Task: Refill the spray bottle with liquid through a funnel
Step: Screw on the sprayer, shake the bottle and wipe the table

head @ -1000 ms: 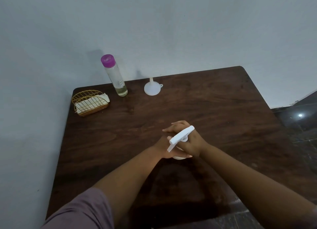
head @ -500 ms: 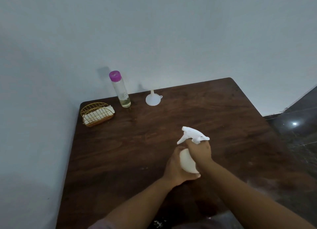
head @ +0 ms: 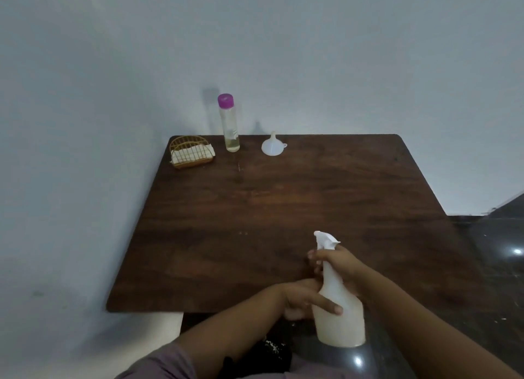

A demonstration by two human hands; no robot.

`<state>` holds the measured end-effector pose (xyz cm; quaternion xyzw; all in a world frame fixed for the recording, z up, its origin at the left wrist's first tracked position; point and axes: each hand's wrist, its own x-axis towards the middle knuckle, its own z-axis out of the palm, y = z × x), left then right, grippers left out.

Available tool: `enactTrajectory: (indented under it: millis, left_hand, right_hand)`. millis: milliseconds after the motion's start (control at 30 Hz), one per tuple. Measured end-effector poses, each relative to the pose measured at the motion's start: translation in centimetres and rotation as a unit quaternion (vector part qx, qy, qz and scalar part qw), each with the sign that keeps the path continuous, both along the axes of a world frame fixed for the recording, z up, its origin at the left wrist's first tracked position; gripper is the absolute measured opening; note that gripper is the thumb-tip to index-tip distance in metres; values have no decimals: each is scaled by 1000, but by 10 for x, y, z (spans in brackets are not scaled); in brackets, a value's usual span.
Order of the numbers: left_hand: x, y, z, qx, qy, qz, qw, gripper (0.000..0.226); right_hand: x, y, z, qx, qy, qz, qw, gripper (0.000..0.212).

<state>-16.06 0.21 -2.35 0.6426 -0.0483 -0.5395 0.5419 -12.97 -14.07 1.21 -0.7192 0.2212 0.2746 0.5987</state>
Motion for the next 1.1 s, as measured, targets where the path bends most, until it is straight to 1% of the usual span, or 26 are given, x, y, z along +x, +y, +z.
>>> enactTrajectory:
  millis: [33,67,100,133,200,267,333,367,467,533,600,633,700,733,767,833,900,1000,1100]
  left_hand:
    - [-14,-8,0,-22,27,50,998,110]
    - [-23,-11,-6,-35,30,86,995,109]
    - [-34,-13,-6,-33,31,122,992,106]
    - [-47,-18,-9,-23,31,156,987,103]
    - [-64,-24,-10,-20,30,193,980,102]
    - [-75,-31,-9,-9,7,214,977,104]
    - [-85,-36,-5,3,-13,230,973,105]
    - [-89,-37,-3,7,-27,237,971,106]
    - [-96,-37,3,13,-54,229,972,105]
    - [-99,-36,6,10,-46,224,973,104]
    - [-104,-36,7,4,-37,215,976,104]
    - [-107,-38,7,6,-39,212,976,106]
    - [-113,-42,5,8,-44,201,979,111]
    - [-115,-44,4,11,-46,194,980,114]
    - [-117,-46,2,15,-50,187,981,116]
    - [-119,-49,-2,22,-58,164,985,116]
    - [-121,-53,-4,23,-62,127,990,111]
    - [-122,-61,0,44,-84,78,992,99]
    - [-120,-69,-2,53,-91,50,993,99]
  right_hand:
    - [-9,-1,-5,-22,14,-27,999,23]
    - [-16,2,-12,-38,17,-49,998,18]
    - [-21,6,-16,-61,13,-55,997,17]
    - [-29,9,-18,-89,3,-39,995,21]
    - [-39,14,-16,-148,-15,20,989,35]
    - [-46,15,-12,-200,-24,63,977,54]
    - [-53,17,-7,-237,-34,60,969,67]
    - [-55,18,-6,-243,-44,46,968,69]
    - [-62,19,-3,-220,-55,9,974,68]
    - [-66,15,1,-210,-39,41,976,80]
    - [-69,12,5,-220,-29,81,972,93]
    - [-72,9,5,-235,-29,94,967,93]
    - [-80,5,9,-267,-43,95,958,81]
    - [-85,3,9,-270,-46,77,959,75]
    - [-89,1,9,-263,-40,51,963,73]
    - [-98,-5,7,-232,-23,1,972,78]
    - [-107,-12,5,-206,-13,-23,978,81]
    - [-116,-25,6,-189,-14,-97,977,78]
    - [-120,-36,5,-176,-14,-133,975,78]
